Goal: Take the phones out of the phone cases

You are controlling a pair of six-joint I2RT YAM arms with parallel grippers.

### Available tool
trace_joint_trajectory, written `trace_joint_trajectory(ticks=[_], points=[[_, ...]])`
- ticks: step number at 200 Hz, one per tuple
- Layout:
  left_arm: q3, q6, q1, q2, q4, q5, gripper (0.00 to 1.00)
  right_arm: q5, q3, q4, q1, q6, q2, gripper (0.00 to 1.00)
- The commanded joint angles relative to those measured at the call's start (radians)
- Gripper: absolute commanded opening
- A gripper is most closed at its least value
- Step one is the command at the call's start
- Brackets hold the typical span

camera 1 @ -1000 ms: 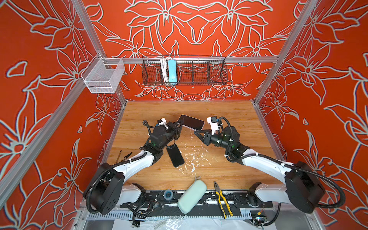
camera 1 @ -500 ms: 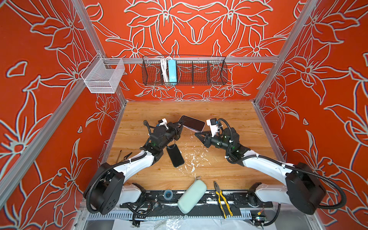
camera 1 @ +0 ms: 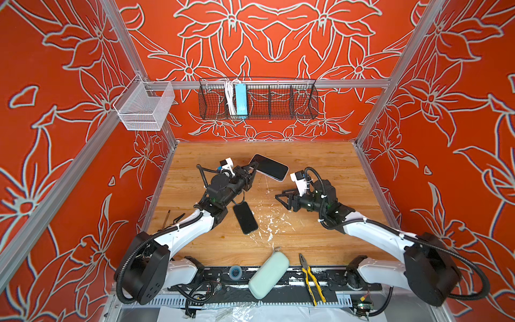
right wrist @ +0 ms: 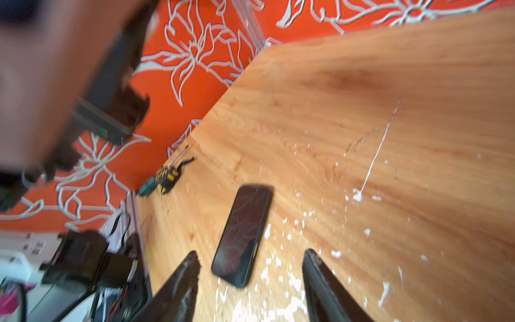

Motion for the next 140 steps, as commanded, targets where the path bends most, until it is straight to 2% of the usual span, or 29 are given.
trace_joint_trajectory(ticks=[1, 19, 45, 73, 112, 140], points=[[0.058, 0.132, 0.026, -0.006, 0.076, 0.073, 0.00, -0.111, 0.049, -0.198, -0.024, -0.084, -0.089, 0.63], [0.082, 0.200, 0.050, 0.009, 0.041, 0.123, 0.00, -0.160, 0.067, -0.281, -0.061, -0.109, -0.149, 0.65], [0.107, 0.300, 0.093, 0.012, -0.019, 0.177, 0.00, -0.165, 0.116, -0.414, -0.105, -0.155, -0.207, 0.70], [0.196, 0.470, 0.133, 0.020, -0.131, 0.317, 0.00, -0.192, 0.175, -0.520, -0.142, -0.212, -0.223, 0.91], [0.313, 0.726, 0.177, 0.038, -0.302, 0.508, 0.00, -0.259, 0.275, -0.617, -0.168, -0.304, -0.151, 0.92], [0.382, 0.903, 0.188, 0.046, -0.476, 0.586, 0.00, -0.273, 0.349, -0.684, -0.168, -0.393, -0.102, 0.90]])
